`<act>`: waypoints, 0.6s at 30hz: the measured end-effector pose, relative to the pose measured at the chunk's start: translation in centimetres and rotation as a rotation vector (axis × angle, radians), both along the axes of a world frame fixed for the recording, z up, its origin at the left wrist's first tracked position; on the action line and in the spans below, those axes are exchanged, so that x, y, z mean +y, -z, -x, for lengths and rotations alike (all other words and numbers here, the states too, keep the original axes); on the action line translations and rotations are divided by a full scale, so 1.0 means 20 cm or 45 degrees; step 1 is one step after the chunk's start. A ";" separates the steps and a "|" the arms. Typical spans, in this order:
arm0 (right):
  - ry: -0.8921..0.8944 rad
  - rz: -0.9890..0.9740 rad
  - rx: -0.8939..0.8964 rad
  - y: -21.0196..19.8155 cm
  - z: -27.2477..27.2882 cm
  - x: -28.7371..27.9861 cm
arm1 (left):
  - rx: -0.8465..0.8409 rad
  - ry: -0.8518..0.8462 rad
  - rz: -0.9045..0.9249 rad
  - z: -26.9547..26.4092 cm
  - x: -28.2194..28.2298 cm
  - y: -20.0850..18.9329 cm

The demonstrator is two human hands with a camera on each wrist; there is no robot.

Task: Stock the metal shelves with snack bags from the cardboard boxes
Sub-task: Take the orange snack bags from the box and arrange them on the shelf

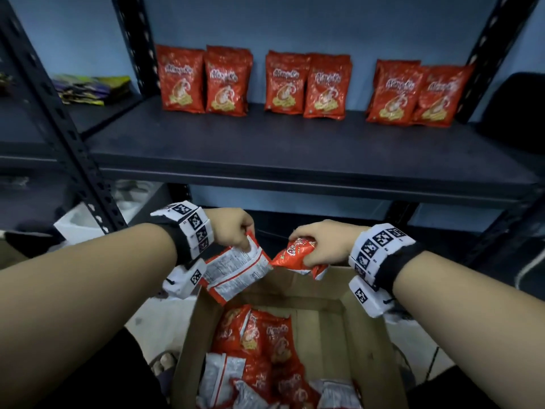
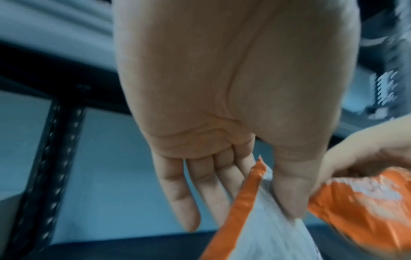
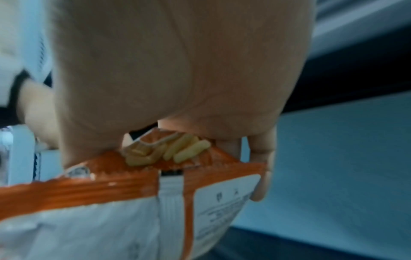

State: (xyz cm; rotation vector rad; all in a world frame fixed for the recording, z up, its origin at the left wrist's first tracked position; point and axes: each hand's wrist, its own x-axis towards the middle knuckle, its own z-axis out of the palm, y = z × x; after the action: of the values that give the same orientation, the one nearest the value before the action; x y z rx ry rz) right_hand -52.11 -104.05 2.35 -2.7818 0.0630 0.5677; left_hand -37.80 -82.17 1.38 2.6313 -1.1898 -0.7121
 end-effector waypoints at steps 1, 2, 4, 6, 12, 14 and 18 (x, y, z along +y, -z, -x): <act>-0.008 -0.027 -0.023 -0.04 0.01 0.00 | 0.000 0.002 0.015 0.00 0.02 -0.02; -0.015 -0.046 -0.048 -0.08 0.02 -0.01 | 0.007 -0.001 0.042 0.00 0.03 -0.03; -0.012 -0.090 -0.109 -0.17 0.04 -0.02 | 0.022 -0.018 0.119 -0.01 0.07 -0.03; -0.007 -0.136 -0.198 -0.26 0.04 -0.02 | 0.032 -0.047 0.166 -0.03 0.11 -0.03; -0.004 -0.443 -0.523 -0.55 0.05 0.00 | 0.078 -0.092 0.216 -0.05 0.15 -0.04; 0.056 -0.533 -0.682 -0.61 0.04 -0.01 | 0.111 -0.095 0.219 -0.04 0.15 -0.04; 0.280 -0.372 -1.033 -0.65 -0.02 -0.10 | 0.150 -0.116 0.275 -0.04 0.16 -0.04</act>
State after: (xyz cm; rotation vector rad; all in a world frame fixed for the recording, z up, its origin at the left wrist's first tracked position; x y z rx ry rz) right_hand -51.73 -106.09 15.36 -2.4611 0.0950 -0.5683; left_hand -37.00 -78.98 2.20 2.4141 -1.0442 -0.6705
